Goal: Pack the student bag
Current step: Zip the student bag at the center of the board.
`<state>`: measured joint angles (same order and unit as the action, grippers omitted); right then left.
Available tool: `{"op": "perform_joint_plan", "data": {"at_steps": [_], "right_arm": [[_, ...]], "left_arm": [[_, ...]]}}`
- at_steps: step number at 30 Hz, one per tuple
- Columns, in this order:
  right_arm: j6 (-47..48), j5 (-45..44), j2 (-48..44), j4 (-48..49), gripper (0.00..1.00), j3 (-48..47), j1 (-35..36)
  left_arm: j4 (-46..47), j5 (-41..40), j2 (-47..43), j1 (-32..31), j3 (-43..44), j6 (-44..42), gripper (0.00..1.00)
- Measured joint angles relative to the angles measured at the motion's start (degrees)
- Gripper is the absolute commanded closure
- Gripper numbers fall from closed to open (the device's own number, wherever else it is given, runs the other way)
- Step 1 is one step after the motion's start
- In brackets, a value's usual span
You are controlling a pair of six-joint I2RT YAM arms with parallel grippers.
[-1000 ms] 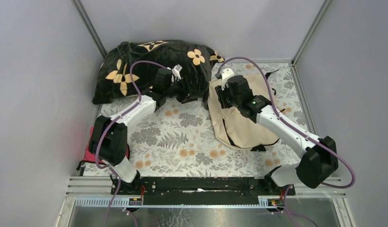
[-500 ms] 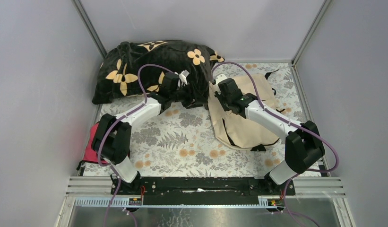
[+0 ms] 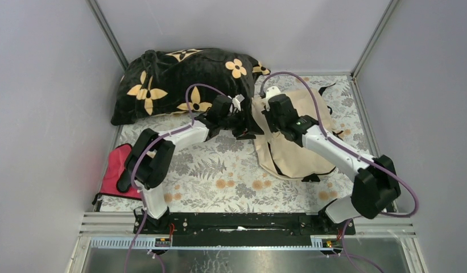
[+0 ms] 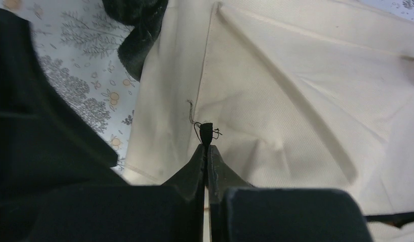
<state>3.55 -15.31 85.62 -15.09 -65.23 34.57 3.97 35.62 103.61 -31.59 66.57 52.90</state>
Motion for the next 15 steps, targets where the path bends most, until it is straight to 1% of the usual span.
{"op": "perform_joint_plan", "data": {"at_steps": [6,10,15], "right_arm": [[-4.83,-0.02,-5.97,2.01,1.00,3.23,0.00],[-7.48,0.22,-6.47,2.86,1.00,4.72,0.00],[-9.68,1.31,-6.51,2.99,1.00,5.18,0.00]], "left_arm": [[2.95,0.90,5.03,-1.42,1.79,0.37,0.37],[3.32,1.57,6.99,-2.45,3.45,0.20,0.35],[3.96,2.25,7.34,-4.24,4.52,-0.74,0.35]]}}
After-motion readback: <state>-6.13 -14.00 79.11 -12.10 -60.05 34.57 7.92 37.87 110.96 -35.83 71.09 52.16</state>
